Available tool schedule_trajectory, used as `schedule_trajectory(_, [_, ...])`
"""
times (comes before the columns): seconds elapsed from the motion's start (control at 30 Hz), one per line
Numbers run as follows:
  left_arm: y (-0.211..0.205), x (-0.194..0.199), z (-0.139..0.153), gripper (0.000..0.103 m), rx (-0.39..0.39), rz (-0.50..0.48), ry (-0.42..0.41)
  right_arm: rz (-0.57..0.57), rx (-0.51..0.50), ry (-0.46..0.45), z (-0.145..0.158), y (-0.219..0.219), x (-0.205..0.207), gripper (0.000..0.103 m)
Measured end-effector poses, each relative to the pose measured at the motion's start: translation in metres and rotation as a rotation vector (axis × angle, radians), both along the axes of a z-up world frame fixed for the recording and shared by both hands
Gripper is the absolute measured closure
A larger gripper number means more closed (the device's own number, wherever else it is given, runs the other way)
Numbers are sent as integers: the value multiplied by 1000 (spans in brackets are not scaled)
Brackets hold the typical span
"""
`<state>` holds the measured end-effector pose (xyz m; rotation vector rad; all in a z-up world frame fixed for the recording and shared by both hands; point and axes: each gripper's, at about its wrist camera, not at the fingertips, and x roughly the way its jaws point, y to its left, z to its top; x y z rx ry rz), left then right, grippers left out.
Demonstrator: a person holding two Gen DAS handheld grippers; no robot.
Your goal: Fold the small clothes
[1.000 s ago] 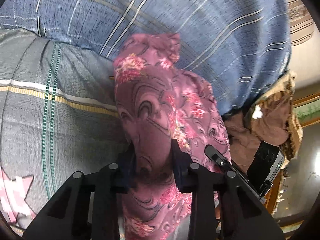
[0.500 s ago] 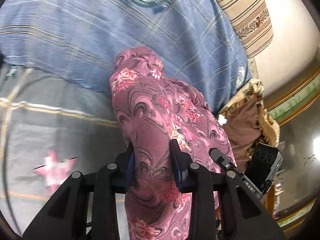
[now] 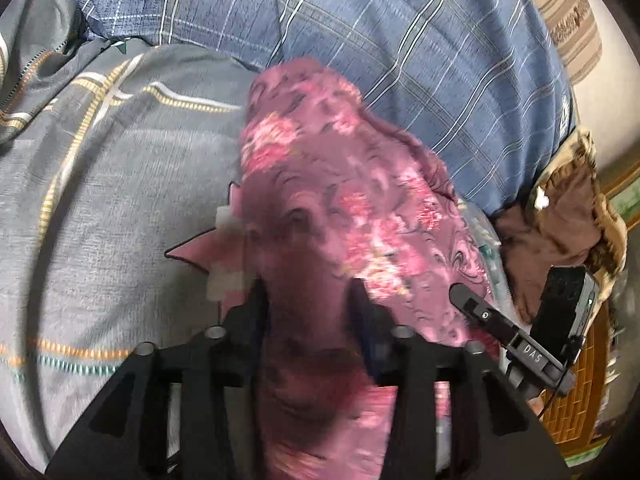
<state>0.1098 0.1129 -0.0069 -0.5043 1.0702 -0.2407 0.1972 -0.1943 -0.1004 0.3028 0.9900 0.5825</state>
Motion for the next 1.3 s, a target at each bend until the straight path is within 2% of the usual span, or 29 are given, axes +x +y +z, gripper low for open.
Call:
schedule_trajectory(0.03, [2, 1, -6, 43, -7, 11, 5, -7, -13, -2, -5, -1, 2, 56])
schedule_trajectory(0.07, [5, 3, -9, 40, -29, 16, 10, -9, 10, -8, -13, -7, 4, 51])
schedule_trajectory(0.17, [13, 9, -8, 40, -93, 25, 48, -17, 70, 33, -13, -16, 8, 51])
schedule_trajectory(0.2, [15, 8, -5, 40, -100, 34, 64, -25, 65, 53, -11, -17, 8, 51])
schedule_trajectory(0.27, [19, -4, 9, 40, -75, 44, 45, -57, 44, 81, 0, -21, 5, 46])
schedule_trajectory(0.3, [17, -11, 17, 40, -19, 44, 30, -73, 25, 81, 7, -22, -1, 46])
schedule_trajectory(0.33, [11, -19, 27, 40, 77, 41, 19, -73, 0, 75, 15, -23, -8, 44])
schedule_trajectory(0.4, [-3, -33, 38, 37, 228, 21, -6, -51, -70, 33, 28, -19, -27, 34])
schedule_trajectory(0.43, [-10, -43, 40, 35, 288, 11, -21, -37, -119, -1, 33, -15, -40, 26])
schedule_trajectory(0.47, [-17, -51, 41, 34, 337, 6, -32, -28, -177, -38, 35, -10, -53, 17])
schedule_trajectory(0.57, [-30, -75, 40, 33, 421, -9, -56, -53, -316, -73, 21, -2, -75, 2])
schedule_trajectory(0.67, [-34, -93, 37, 33, 424, -24, -93, -108, -405, -14, -10, -3, -84, 0])
schedule_trajectory(0.7, [-34, -100, 37, 33, 415, -10, -100, -117, -402, -67, -8, -3, -90, 0])
schedule_trajectory(0.77, [-32, -107, 37, 33, 417, 0, -100, -129, -405, -75, -10, -2, -94, 0])
schedule_trajectory(0.83, [-32, -113, 39, 33, 426, -3, -111, -120, -419, -40, -8, -2, -93, 0])
schedule_trajectory(0.93, [-40, -129, 46, 33, 514, -18, -146, -125, -426, 68, 1, -5, -89, 0])
schedule_trajectory(0.97, [-42, -132, 47, 33, 525, -27, -149, -132, -408, 71, 6, -7, -92, 0])
schedule_trajectory(1.03, [-45, -143, 47, 33, 523, -32, -149, -148, -401, 28, 22, -8, -108, 0])
schedule_trajectory(1.13, [-49, -155, 47, 33, 525, -31, -144, -127, -458, -31, 38, 1, -135, 0])
schedule_trajectory(1.23, [-55, -168, 48, 32, 559, -13, -161, -100, -488, -88, 49, 6, -159, 0])
schedule_trajectory(1.3, [-58, -173, 45, 32, 545, -33, -153, -95, -524, -131, 54, 9, -171, 0])
